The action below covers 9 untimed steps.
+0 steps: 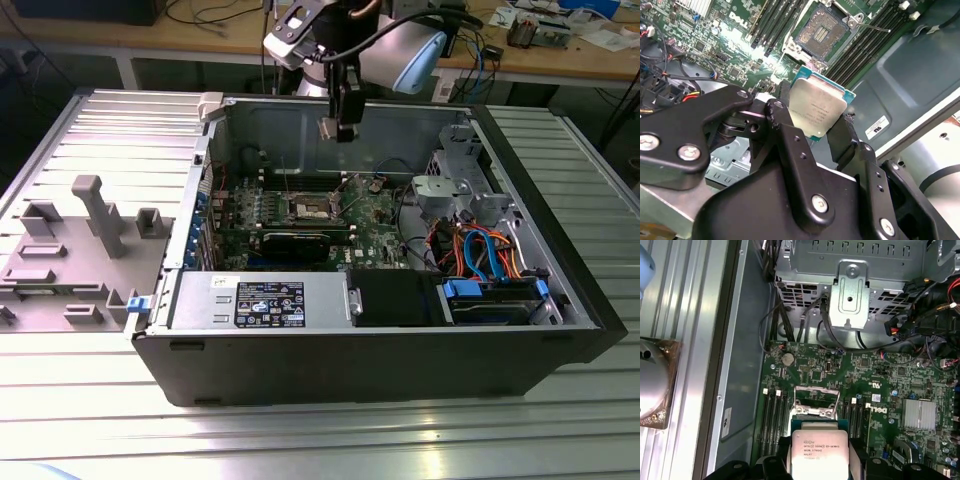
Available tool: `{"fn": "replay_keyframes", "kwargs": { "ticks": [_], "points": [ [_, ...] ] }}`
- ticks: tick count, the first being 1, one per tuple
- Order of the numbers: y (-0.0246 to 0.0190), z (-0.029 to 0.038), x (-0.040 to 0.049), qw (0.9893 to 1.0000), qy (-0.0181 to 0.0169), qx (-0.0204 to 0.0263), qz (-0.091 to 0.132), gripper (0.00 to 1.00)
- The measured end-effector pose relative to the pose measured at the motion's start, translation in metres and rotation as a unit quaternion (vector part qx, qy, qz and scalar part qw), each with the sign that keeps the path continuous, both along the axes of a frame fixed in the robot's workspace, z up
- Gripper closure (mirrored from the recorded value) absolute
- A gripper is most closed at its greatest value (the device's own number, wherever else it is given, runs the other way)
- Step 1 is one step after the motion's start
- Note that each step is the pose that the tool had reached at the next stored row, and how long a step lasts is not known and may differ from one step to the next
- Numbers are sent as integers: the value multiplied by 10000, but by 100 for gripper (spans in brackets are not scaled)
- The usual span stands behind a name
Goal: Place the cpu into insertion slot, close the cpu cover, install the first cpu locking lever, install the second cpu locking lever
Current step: 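Place the cpu into insertion slot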
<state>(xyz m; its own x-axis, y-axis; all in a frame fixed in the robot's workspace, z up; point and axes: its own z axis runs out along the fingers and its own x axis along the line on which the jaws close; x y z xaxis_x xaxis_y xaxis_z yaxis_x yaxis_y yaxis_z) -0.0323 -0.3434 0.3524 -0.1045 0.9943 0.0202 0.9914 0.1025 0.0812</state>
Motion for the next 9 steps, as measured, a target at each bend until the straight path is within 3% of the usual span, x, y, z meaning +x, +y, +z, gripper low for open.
{"fn": "replay_keyframes", "kwargs": {
  "ticks": [4, 9],
  "points": [
    [0, -86, 1, 9996, 20, 0, -269, 46],
    [0, -175, 0, 9996, 30, 0, -289, 46]
  ]
}}
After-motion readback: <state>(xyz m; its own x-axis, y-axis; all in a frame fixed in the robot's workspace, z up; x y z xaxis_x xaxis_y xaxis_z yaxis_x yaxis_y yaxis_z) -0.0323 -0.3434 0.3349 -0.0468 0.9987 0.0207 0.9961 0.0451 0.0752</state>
